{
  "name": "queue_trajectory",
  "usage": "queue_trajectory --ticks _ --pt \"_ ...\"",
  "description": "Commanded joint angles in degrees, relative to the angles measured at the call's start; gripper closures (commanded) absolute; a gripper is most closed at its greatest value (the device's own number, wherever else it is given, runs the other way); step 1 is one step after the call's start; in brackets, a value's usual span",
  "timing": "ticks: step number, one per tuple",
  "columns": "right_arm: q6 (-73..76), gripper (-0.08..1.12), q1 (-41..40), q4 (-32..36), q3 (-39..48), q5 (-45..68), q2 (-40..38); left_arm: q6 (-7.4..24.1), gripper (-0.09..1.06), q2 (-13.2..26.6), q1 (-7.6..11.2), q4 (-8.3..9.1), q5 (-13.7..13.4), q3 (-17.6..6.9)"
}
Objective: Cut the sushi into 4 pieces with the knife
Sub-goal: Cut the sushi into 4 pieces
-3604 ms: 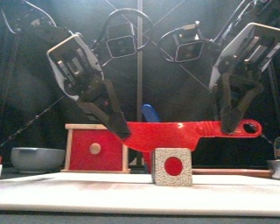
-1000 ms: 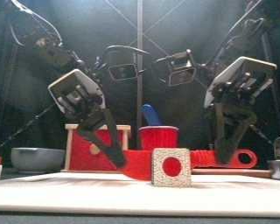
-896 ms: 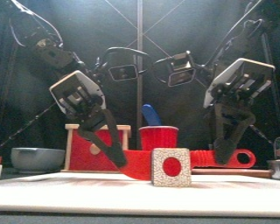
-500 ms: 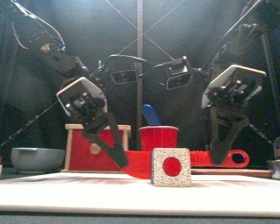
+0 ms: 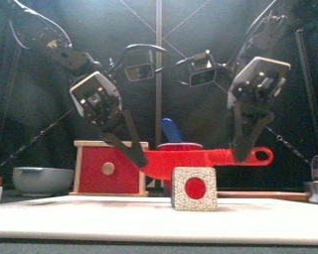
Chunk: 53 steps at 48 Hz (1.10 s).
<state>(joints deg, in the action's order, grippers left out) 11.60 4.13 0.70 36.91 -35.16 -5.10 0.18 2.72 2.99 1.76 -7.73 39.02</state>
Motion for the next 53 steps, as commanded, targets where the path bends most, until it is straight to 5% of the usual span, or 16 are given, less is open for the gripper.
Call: queue_trajectory --ticks 1,8,20,30,53 --pt "0.18 0.85 1.49 -1.49 -0.35 -0.62 -2.72 -0.09 0.71 -1.93 2.2 0.18 -0.88 -0.44" --pt "0.18 0.85 3.87 -3.6 -0.53 0.88 -2.55 -0.44 0.71 -1.85 5.36 -0.62 -1.49 -0.97" --pt "0.18 0.86 5.89 -5.98 -0.88 2.11 -2.11 -0.44 0.71 -0.62 8.79 -6.24 -2.46 -1.67" --pt "0.18 0.85 6.86 -7.21 -0.88 2.64 -0.97 -0.44 0.71 0.0 10.46 -8.79 -2.46 -2.2" --pt "0.09 0.86 6.94 -6.68 -0.35 2.81 1.93 -0.35 0.71 2.81 10.46 -8.26 -2.46 -2.29"
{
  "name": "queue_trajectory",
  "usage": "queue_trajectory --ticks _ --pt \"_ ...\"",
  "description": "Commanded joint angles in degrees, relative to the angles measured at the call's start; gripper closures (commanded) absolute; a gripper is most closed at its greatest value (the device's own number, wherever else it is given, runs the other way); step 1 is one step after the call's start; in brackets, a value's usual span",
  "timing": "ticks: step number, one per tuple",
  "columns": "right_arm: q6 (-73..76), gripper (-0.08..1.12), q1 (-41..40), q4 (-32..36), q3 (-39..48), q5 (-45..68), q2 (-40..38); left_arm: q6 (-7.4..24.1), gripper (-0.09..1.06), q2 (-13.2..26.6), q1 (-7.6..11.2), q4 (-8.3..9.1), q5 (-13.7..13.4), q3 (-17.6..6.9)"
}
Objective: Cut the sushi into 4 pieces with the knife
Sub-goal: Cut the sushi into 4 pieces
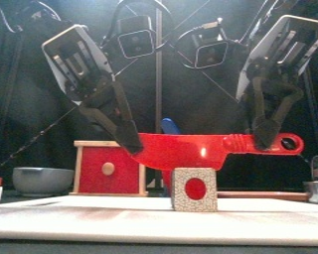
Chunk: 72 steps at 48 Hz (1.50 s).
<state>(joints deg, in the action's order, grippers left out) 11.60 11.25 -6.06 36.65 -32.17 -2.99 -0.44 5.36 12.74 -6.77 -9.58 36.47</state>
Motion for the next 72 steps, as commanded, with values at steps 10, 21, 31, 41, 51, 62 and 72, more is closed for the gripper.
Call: queue_trajectory --ticks 10,21,31,41,51,62,72 --pt "0.09 0.86 0.09 -0.18 -0.35 -0.18 -0.18 0.18 0.71 0.18 0.7 0.09 -0.62 0.35" --pt "0.09 0.86 0.09 0.0 -0.44 -0.09 -0.18 0.18 0.71 0.09 0.7 -0.09 -0.62 0.26" --pt "0.09 0.86 0.35 -0.44 -0.44 -0.09 -0.18 0.09 0.71 0.09 1.05 -0.26 -0.62 0.26" --pt "0.18 0.86 0.62 -0.53 -0.62 0.0 -0.18 0.18 0.71 0.09 1.41 -2.02 -0.62 0.35" --pt "0.18 0.86 0.62 -0.53 -0.79 -0.09 -0.18 0.09 0.71 0.09 1.76 -2.29 -0.62 0.26" --pt "0.18 0.86 0.7 -0.53 -0.79 -0.09 -0.09 0.18 0.71 0.18 1.76 -2.37 -0.62 0.35" --pt "0.18 0.86 0.79 -0.62 -0.7 -0.09 0.0 0.09 0.71 0.26 1.85 -2.37 -0.62 0.35"
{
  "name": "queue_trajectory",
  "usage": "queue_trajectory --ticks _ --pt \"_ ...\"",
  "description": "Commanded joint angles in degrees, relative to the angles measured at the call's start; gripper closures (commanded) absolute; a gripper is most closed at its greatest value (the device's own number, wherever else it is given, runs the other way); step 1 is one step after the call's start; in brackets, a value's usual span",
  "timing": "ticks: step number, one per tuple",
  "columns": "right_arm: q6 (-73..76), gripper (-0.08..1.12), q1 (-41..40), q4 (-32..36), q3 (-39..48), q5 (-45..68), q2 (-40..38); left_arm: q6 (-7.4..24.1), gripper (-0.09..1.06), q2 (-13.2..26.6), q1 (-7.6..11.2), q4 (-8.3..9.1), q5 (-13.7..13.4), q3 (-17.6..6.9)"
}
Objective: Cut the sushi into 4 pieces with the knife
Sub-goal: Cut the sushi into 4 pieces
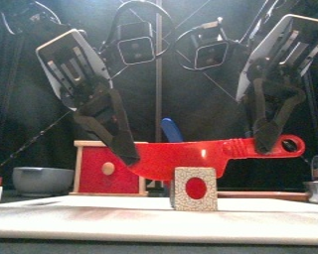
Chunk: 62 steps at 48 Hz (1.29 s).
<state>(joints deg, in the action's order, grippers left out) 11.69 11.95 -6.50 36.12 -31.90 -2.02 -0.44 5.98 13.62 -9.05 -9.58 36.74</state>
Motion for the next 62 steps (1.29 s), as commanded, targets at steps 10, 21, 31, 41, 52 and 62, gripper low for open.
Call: queue_trajectory --ticks 10,21,31,41,52,62 --pt "0.09 0.86 0.44 -0.7 -0.09 -0.18 0.18 0.09 0.71 0.62 0.88 -0.09 -0.62 0.26" --pt "0.09 0.86 1.05 -1.14 0.09 1.41 1.76 0.09 0.71 2.11 0.88 -0.62 -0.62 0.18" --pt "0.09 0.86 1.14 -1.58 0.88 2.11 3.25 0.18 0.71 4.39 1.05 -1.67 -0.62 0.44" --pt "0.0 0.86 1.32 -1.76 1.32 2.11 5.19 0.18 0.71 6.77 1.23 -2.72 -0.79 0.53" --pt "0.0 0.86 1.32 -1.58 1.05 2.11 6.15 0.18 0.71 7.65 1.23 -2.64 -2.46 0.53" --pt "-0.09 0.85 1.23 -1.41 0.79 2.11 6.15 0.09 0.71 8.26 0.97 -2.72 -3.43 0.62"
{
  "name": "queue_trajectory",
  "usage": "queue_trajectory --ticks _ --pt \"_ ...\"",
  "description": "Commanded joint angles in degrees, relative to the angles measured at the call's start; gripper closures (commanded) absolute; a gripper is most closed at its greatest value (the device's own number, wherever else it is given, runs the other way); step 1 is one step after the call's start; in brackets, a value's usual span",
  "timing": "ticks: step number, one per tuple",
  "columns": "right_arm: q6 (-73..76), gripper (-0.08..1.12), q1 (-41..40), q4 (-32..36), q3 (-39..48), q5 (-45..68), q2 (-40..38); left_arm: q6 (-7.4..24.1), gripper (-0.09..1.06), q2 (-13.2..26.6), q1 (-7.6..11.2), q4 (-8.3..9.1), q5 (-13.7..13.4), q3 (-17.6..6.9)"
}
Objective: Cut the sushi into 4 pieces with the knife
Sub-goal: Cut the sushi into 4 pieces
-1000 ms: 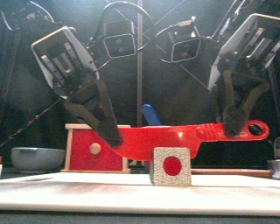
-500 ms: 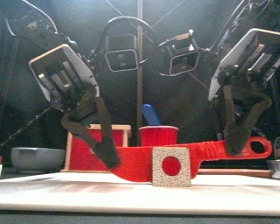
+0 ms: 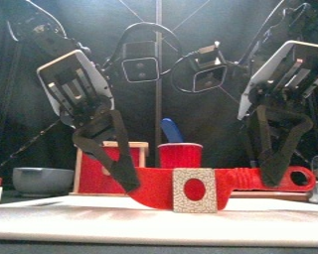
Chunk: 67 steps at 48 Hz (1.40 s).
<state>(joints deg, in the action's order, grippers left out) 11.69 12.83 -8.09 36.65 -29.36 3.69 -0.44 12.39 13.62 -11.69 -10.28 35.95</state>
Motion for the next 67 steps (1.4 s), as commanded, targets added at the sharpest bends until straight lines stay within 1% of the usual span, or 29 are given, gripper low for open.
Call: queue_trajectory --ticks 1,11,17,26,32,36,46,53,67 --pt "-0.09 0.86 0.35 0.18 0.26 -0.44 0.44 0.09 0.71 1.93 0.97 0.0 -2.72 1.49" --pt "-0.09 0.86 0.18 0.62 0.26 -0.44 0.44 0.18 0.71 2.2 0.62 0.09 -3.34 1.41" --pt "-0.09 0.86 -0.18 2.11 0.26 -0.44 0.44 0.18 0.71 1.93 0.09 0.7 -3.34 1.41" --pt "-0.26 0.86 -1.76 3.69 -0.09 -0.53 0.44 0.18 0.71 1.49 -2.37 2.81 -3.43 0.88" --pt "-0.26 0.86 -2.46 4.39 0.0 -0.44 0.26 0.18 0.71 1.14 -3.78 3.96 -3.43 0.62" --pt "-0.26 0.86 -2.99 4.92 0.0 -0.44 0.18 0.26 0.71 0.97 -4.39 4.66 -3.43 0.62" --pt "-0.53 0.86 -4.39 5.62 -0.09 -0.44 0.09 0.26 0.71 0.7 -5.98 5.45 -3.43 0.53" --pt "-0.62 0.86 -5.27 6.24 -0.09 -0.7 0.0 0.35 0.71 0.7 -6.68 5.98 -3.43 0.53" --pt "-0.26 0.86 -6.86 7.29 -0.18 -0.88 -0.09 0.35 0.71 0.62 -8.53 7.73 -4.39 0.44"
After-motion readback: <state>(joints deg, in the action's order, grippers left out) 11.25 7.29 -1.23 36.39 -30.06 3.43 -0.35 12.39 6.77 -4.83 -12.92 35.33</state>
